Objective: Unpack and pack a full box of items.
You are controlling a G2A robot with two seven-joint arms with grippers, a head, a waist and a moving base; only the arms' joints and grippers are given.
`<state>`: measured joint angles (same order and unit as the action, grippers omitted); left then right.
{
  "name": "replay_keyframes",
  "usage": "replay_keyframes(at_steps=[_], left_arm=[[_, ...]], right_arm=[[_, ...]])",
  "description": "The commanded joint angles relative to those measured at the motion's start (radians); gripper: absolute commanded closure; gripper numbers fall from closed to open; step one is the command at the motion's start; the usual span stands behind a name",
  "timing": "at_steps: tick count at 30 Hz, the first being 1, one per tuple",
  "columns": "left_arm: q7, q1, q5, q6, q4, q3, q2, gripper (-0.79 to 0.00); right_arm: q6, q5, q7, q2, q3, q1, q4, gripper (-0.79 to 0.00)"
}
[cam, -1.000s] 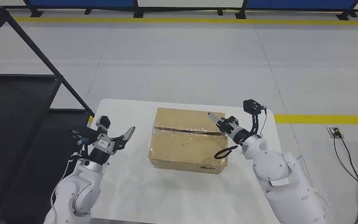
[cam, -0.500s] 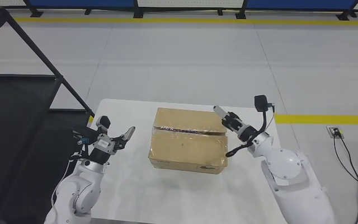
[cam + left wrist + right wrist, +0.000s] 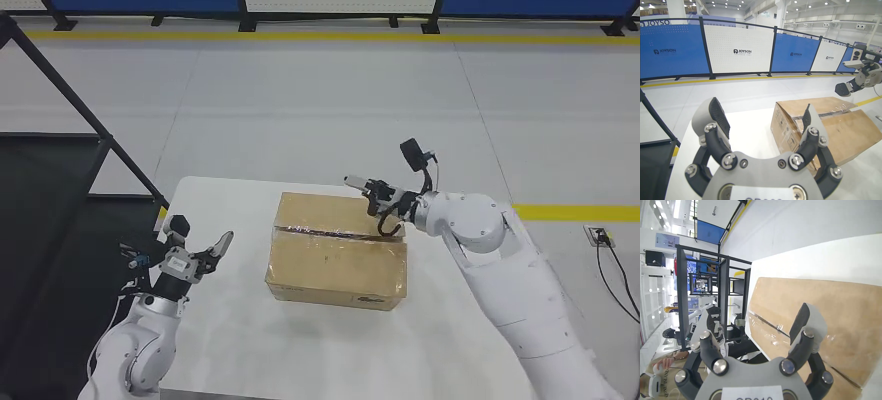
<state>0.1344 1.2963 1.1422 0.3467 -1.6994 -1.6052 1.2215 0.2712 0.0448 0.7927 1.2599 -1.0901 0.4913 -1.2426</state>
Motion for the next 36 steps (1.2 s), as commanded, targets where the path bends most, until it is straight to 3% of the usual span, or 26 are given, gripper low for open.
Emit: replay_keyframes(at_steps=[1, 9, 24, 30, 34, 36], left_arm=[[0.002, 0.003, -0.003, -0.001, 0.000, -0.003, -0.001, -0.785], [-0.008, -0.014, 0.003, 0.001, 0.006, 0.010, -0.002, -0.785], [-0.015, -0.041, 0.016, 0.006, 0.027, 0.037, -0.004, -0.785], [-0.015, -0.041, 0.017, 0.005, 0.026, 0.042, -0.005, -0.785], [-0.011, -0.037, 0.017, 0.003, 0.023, 0.045, -0.006, -0.785], [-0.008, -0.033, 0.014, 0.001, 0.024, 0.044, -0.006, -0.785]], right_arm=[[0.010, -0.018, 0.048, 0.001, 0.001, -0.029, 0.048, -0.785], [0.039, 0.010, 0.166, -0.029, -0.058, -0.003, 0.050, -0.785], [0.020, 0.034, 0.264, -0.086, -0.187, 0.177, -0.205, -0.785], [-0.065, -0.064, 0.147, -0.081, -0.204, 0.207, -0.222, -0.785], [-0.089, -0.025, 0.052, -0.066, -0.133, 0.167, -0.157, -0.785], [-0.083, -0.057, 0.067, -0.056, -0.095, 0.128, -0.095, -0.785]])
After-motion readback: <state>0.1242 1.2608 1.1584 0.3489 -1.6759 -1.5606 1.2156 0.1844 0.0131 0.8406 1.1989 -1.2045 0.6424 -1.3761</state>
